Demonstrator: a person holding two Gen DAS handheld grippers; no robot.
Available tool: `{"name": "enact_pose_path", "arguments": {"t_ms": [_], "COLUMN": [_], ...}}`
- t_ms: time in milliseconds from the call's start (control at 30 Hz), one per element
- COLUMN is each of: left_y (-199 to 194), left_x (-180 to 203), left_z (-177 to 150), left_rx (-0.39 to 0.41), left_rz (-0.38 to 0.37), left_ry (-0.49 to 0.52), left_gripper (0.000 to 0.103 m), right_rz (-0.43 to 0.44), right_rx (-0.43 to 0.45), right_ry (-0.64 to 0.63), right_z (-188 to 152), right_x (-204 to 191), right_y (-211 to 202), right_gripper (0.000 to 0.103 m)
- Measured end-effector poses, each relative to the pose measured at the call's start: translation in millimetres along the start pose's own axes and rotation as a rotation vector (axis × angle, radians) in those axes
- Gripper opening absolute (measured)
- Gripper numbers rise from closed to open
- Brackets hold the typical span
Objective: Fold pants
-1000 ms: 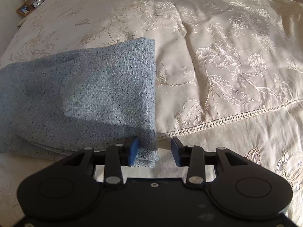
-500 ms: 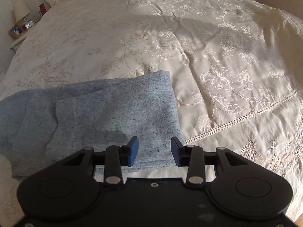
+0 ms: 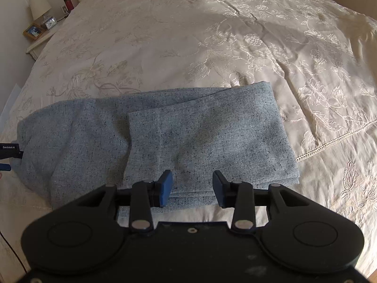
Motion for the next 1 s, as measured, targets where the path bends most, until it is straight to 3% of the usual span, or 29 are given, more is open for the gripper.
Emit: {"name": "enact_pose_path", "arguments": {"t_ms": [133,300,333,367,400,467,633,667,833,1000], "left_y": [13.0,10.0,6.5,0.6,-6.2,-17.9,-53.3,-63.6,-123.9,-176.6], "left_x": [-14.3,-12.8,-13.1,-11.7,-8.2,-5.4,3.2,7.5,46.4,103.3], "left_z": [0.6,0.0,0.5,0.8,1.0,2.7,4.6,4.3,-1.5,-19.3], "left_rx": [-0.043,-0.007,0.006,0.014,0.018,0.052,0.128,0.145,0.262,0.323], "left_rz": [-0.133,-0.177,-0.192,-0.213,-0.235,-0.200,-0.140,-0.142,-0.165,-0.203], "left_ry": [-0.095,-0.104,-0.110,-0.107,-0.101,-0.079,-0.036,-0.028,0.067,0.141], "left_gripper": [0.103,0.098,0.088,0.072,0.064,0.054,0.042,0.036,0.033,0.026], "right_rz": [0.013,0.014,0.014,0.014,0.014,0.015,0.038,0.044,0.082,0.114], "right_rx": [-0.014,-0.028,-0.032,-0.038,-0.042,-0.050,-0.053,-0.054,-0.045,-0.066], "right_ry": [-0.025,-0.037,-0.035,-0.031,-0.028,-0.026,-0.020,-0.017,-0.010,-0.026], "right_z": [1.8,3.8,3.7,3.4,2.8,2.0,3.1,2.9,4.5,11.0], "right_x": [-15.9,-20.1,-19.9,-19.6,-18.4,-16.3,-13.1,-12.1,-0.9,16.2], "right_y": [-0.1,2.4,3.1,4.4,5.5,7.4,14.2,16.1,28.3,60.6], "right_gripper": [0.040,0.040,0.040,0.040,0.040,0.040,0.040,0.040,0.040,0.040]}}
Point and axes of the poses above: each gripper's, at about its wrist camera, not at the fingertips, and y roughly the way its jaws point, x to its right, z to its top, the point moved 8 cm from there along y, roughly the way its jaws point, and after that the axes turned 15 degrees about -y, right-handed, at the moved point
